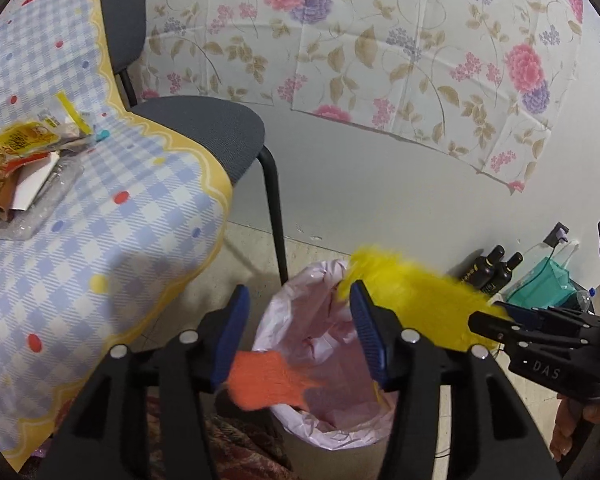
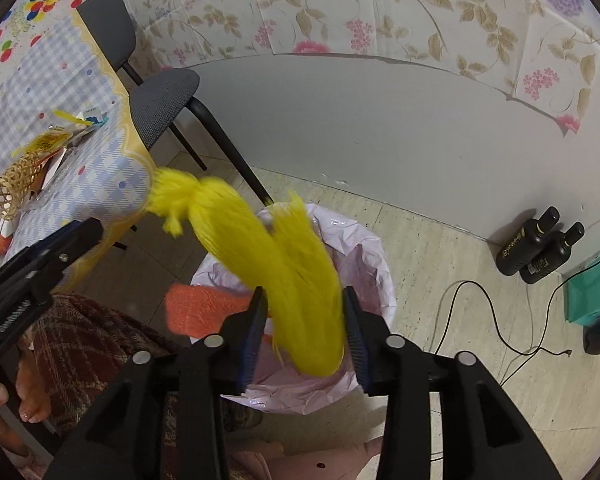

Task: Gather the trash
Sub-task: 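Carry glove and net to the pink bin and open both tools, then move both tools back over the chair seat toward the remaining items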

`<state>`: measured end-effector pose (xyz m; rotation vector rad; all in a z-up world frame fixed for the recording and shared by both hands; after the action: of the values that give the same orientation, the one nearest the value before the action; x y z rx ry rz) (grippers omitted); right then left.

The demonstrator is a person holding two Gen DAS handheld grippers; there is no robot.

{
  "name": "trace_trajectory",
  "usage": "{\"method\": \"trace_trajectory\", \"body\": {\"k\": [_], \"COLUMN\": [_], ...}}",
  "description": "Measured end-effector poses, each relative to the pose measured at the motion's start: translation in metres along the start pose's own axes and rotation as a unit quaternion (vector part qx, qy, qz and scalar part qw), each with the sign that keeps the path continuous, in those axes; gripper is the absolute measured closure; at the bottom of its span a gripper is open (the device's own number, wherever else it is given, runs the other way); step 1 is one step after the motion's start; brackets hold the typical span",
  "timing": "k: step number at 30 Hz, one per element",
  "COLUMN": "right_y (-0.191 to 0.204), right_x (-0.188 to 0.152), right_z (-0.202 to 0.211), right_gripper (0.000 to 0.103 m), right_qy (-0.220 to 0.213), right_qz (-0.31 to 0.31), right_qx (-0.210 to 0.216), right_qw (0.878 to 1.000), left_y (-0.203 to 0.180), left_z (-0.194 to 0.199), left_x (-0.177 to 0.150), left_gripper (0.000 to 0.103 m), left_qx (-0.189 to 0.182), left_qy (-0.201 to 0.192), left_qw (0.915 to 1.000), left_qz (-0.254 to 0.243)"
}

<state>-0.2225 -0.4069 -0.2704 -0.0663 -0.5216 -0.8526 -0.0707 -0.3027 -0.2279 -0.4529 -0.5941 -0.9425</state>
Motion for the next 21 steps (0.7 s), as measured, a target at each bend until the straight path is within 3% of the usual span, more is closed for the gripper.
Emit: {"method": "trace_trajectory", "body": {"k": [4,10,16,18,21], "right_y": [-0.003,0.022,0.092,0.121,0.161], "right_x": [0.008,0.032,0.060,0.070,0.082], "right_z": [0.013,0.043,0.060,0.061,0.062], "right_gripper": [0.056,0.056,0.056,0.056,0.056], "right_qy": [-0.020,-0.071,-0.109,-0.115,-0.122], "right_qz": [0.000,0.033,0.109,0.132,0.162], "right_qx": [-0.007,0.007,0.058,0.082,0.106], "right_qw": [1.000,0.997,0.986,0.981,0.973], "left_y": [0.021,0.054,0.099,0.123,0.161], "left_z": [0.018,0.048,0.082,0.096,0.121], "left_x": [0.007,0.011,0.013,0.015,0.017], "left_gripper": [0.052,0.052,0.052,0.052,0.043], "left_qx": [0.023,0.055,0.098,0.120,0.165], "left_qy": [-0.018,-0.036,-0.050,-0.060,-0.079], "left_qw": [0.9994,0.9966,0.9905,0.9858,0.9755], "left_qz": [0.019,0.050,0.082,0.101,0.122]}}
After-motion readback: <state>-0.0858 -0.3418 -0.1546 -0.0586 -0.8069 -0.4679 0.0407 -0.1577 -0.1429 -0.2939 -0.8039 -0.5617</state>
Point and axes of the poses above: each gripper's, at about its wrist camera, not at the fingertips, and z roughly against the way its jaws point, y to its left, x to its top, the point moved 8 cm from there along -z, roughly the way its jaws point, and after that the axes turned 2 degrees about y, right-handed, at the moved point
